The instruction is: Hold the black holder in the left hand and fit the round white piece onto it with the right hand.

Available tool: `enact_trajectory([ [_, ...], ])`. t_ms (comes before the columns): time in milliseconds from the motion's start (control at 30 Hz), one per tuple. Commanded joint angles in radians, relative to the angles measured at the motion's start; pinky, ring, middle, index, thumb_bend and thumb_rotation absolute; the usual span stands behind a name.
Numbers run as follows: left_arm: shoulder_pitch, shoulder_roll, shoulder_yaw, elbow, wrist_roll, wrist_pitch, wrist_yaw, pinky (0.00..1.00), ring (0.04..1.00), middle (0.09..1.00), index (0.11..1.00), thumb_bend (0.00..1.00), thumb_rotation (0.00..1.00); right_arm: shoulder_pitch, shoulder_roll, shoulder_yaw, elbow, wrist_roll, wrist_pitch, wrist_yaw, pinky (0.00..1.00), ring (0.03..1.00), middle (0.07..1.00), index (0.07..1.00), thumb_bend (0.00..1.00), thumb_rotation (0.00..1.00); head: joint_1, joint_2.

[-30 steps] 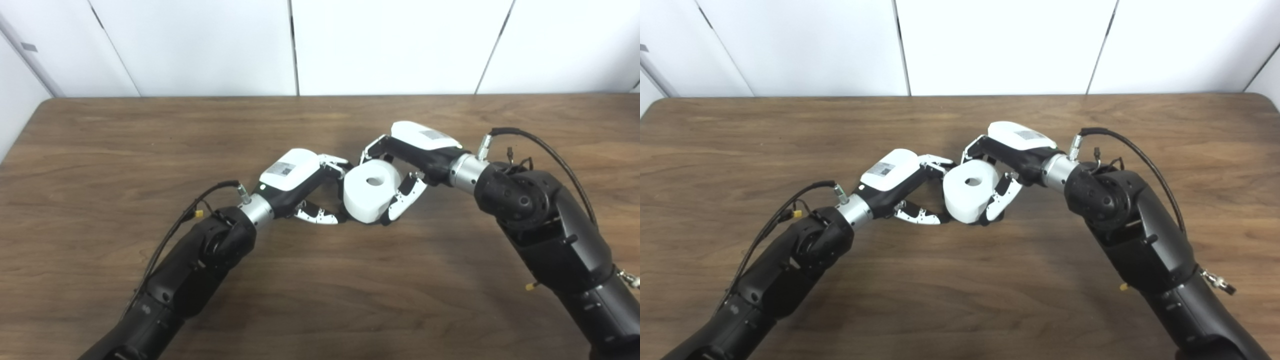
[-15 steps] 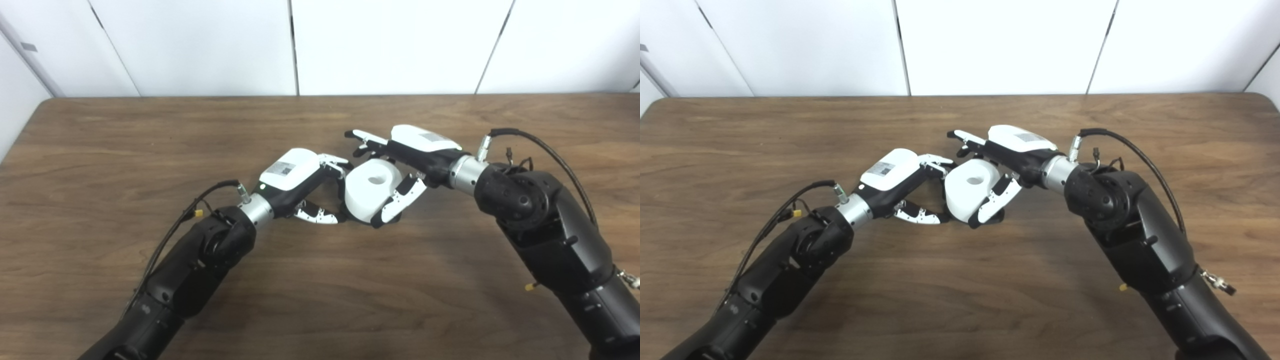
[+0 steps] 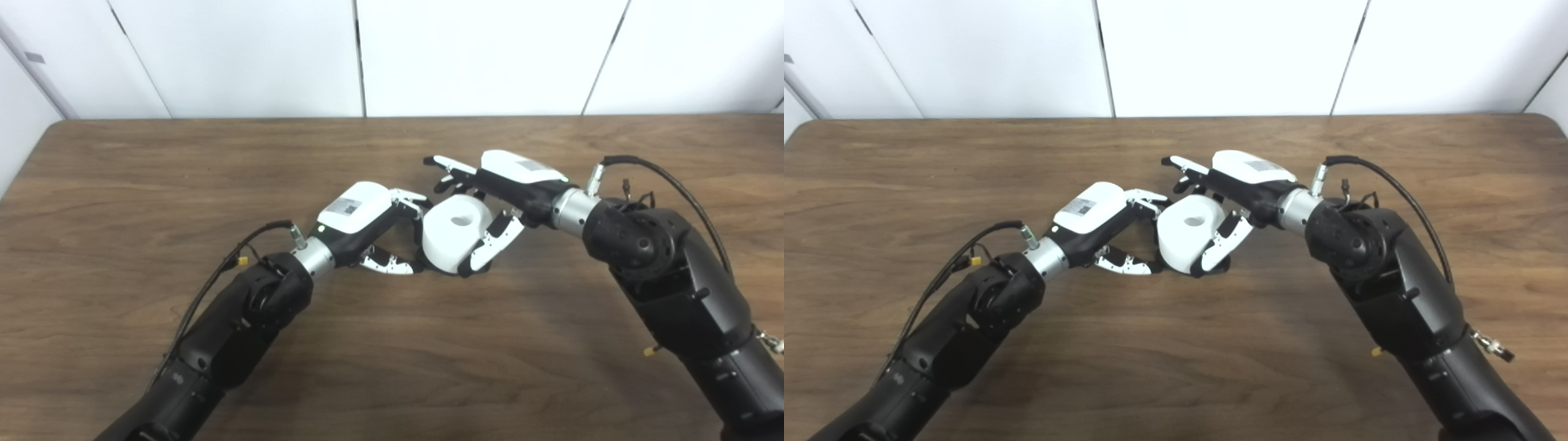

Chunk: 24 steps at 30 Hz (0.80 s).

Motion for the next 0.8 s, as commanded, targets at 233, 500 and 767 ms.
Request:
enact_trajectory([
  [233,0.012,0.007,-0.021,0.024,-0.003,-0.004,-0.058,0.71,0.845,0.836,0.485,0.52,0.07,-0.105,-0.112,-0.050,-0.124,0.057,0.088,0.129,0.66,0.864,0.950,1.000,1.00,0.31,0.001,-0.001],
  [500,0.012,0.006,-0.020,0.028,-0.001,-0.010,-0.052,0.71,0.843,0.834,0.485,0.52,0.07,-0.102,-0.181,-0.084,-0.148,0.132,0.113,0.161,0.69,0.890,0.952,1.000,1.00,0.28,0.000,-0.002],
  [767,0.008,0.007,-0.020,0.026,-0.002,-0.006,-0.056,0.71,0.849,0.835,0.485,0.52,0.07,-0.118,-0.247,-0.093,-0.153,0.195,0.159,0.213,0.69,0.887,0.949,1.000,1.00,0.16,-0.004,-0.005],
])
